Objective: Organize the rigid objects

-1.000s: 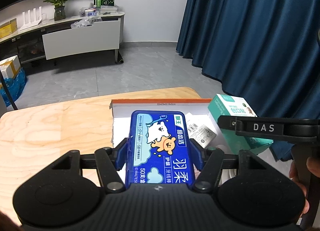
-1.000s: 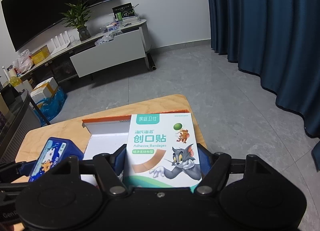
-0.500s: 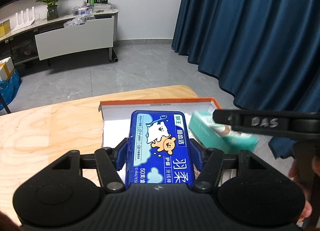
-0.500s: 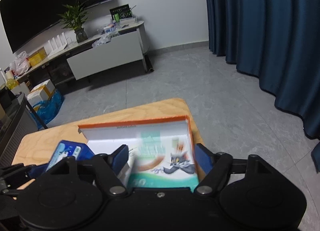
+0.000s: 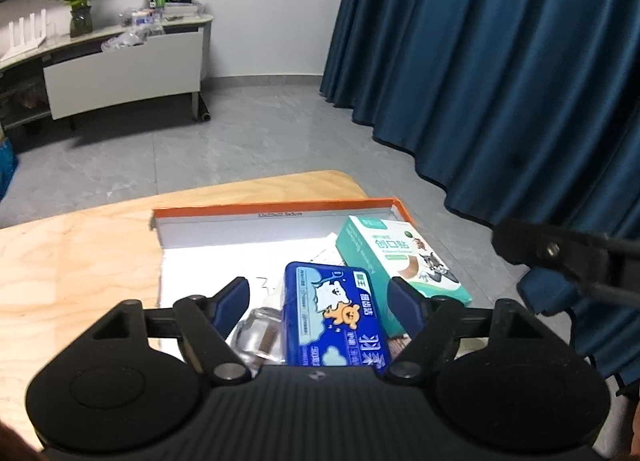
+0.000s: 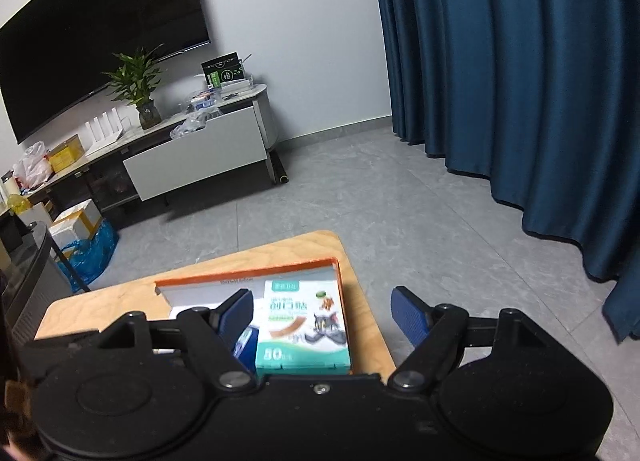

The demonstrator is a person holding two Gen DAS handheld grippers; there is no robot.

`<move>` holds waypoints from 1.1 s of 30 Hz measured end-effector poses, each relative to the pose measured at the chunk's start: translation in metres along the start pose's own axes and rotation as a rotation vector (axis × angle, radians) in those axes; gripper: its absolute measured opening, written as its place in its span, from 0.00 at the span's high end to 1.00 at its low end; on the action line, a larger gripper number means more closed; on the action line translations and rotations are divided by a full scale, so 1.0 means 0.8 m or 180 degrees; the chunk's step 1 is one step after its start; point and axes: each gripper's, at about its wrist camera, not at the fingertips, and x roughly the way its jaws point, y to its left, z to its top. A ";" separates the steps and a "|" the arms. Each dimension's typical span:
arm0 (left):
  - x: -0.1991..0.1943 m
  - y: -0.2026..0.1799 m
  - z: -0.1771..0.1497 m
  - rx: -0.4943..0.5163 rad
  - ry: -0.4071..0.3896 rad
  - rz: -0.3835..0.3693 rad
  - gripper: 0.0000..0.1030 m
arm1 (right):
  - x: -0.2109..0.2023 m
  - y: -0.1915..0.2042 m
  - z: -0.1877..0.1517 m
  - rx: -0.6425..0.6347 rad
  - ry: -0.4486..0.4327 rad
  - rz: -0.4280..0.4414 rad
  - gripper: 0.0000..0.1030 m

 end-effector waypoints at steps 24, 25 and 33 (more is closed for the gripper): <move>-0.188 -0.051 -0.125 -0.0028 -0.0034 0.0573 0.00 | -0.155 0.012 -0.134 -0.0389 0.0284 0.0116 0.09; -0.188 -0.051 -0.132 -0.0009 0.0007 0.0638 0.00 | -0.155 0.011 -0.142 -0.0383 0.0329 0.0110 0.09; -0.195 -0.045 -0.159 0.0006 0.0105 0.0735 0.00 | -0.151 0.014 -0.182 -0.0381 0.0609 0.0129 0.09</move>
